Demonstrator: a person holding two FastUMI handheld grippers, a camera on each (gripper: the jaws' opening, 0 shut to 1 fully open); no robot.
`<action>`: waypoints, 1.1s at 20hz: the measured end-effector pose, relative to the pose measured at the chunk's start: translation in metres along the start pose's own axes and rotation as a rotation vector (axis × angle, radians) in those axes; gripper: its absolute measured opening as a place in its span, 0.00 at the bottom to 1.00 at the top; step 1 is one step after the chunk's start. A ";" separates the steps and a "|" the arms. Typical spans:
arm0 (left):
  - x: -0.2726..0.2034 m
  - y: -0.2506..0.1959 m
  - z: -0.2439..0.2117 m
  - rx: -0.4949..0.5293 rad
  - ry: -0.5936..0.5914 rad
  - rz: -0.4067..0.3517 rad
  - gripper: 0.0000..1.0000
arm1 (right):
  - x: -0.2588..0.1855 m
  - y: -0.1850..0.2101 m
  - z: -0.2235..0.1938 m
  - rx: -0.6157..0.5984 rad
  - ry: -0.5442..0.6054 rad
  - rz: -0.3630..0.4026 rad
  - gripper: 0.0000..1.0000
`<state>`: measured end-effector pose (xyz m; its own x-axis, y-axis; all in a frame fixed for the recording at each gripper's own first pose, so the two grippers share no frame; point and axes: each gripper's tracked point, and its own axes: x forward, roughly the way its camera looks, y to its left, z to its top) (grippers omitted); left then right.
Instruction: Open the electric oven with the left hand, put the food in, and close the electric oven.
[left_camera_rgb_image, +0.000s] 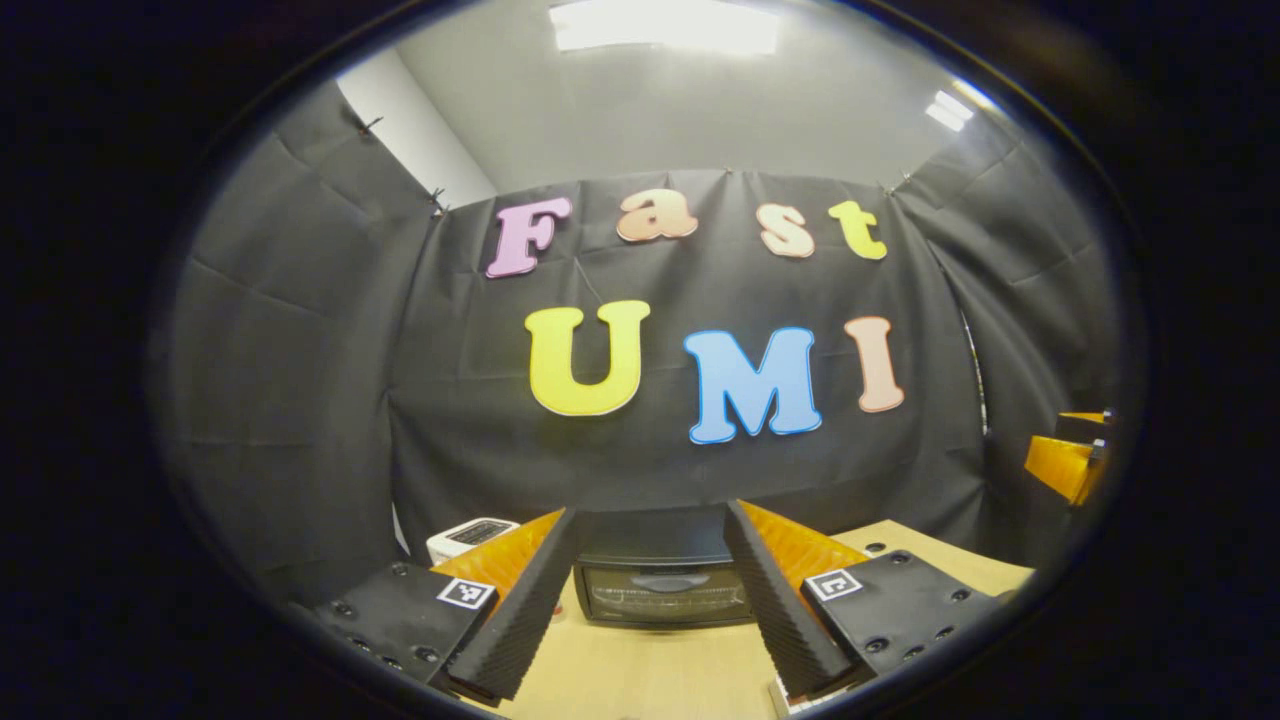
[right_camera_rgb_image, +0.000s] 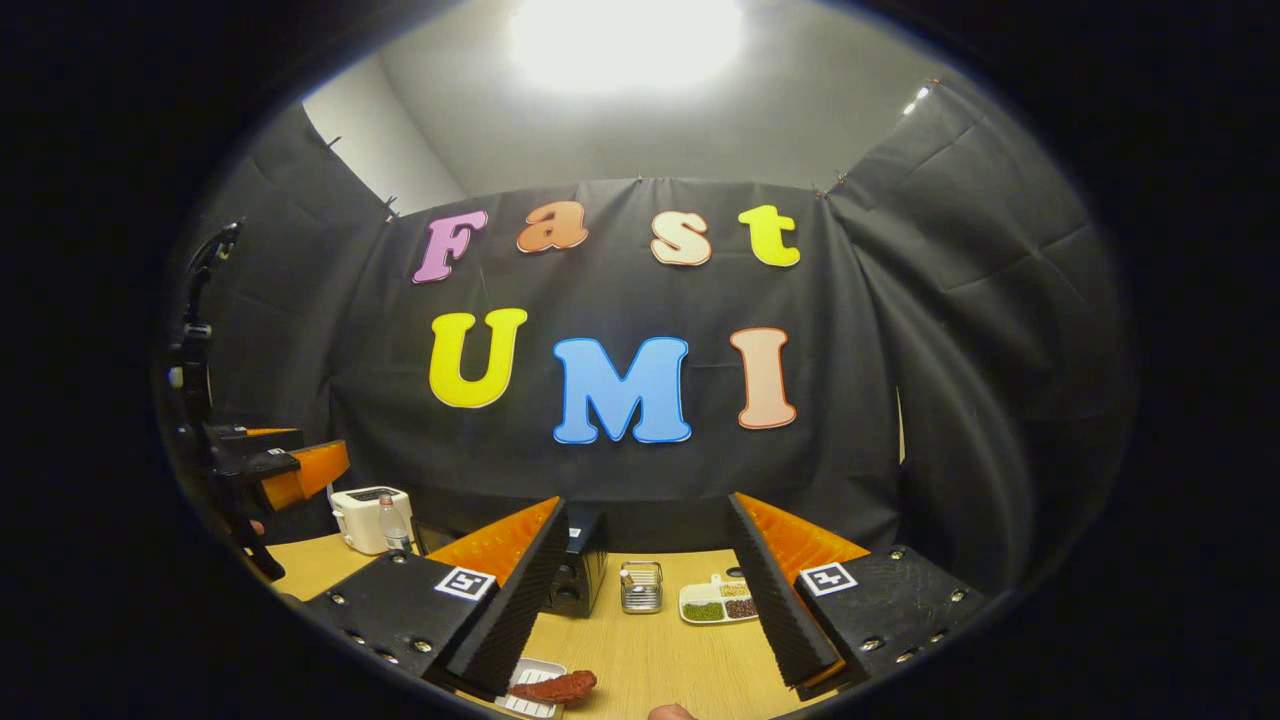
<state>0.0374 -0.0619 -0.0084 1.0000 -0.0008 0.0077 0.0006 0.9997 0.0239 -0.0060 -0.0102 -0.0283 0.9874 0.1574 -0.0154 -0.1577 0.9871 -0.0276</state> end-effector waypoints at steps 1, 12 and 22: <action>0.010 0.000 -0.002 -0.009 0.000 -0.007 1.00 | 0.002 -0.002 0.000 -0.005 -0.002 -0.010 0.95; 0.113 -0.006 -0.065 -0.010 0.064 -0.100 0.97 | 0.025 -0.003 0.003 -0.036 -0.027 -0.159 0.95; 0.201 -0.021 -0.152 0.028 0.152 -0.159 1.00 | 0.042 -0.008 -0.005 -0.076 0.004 -0.281 0.95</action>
<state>0.2395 -0.0790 -0.1593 0.9770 -0.1528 -0.1488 0.1603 0.9862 0.0402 0.0362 -0.0118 -0.0342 0.9925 -0.1220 -0.0008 0.1212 0.9869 -0.1060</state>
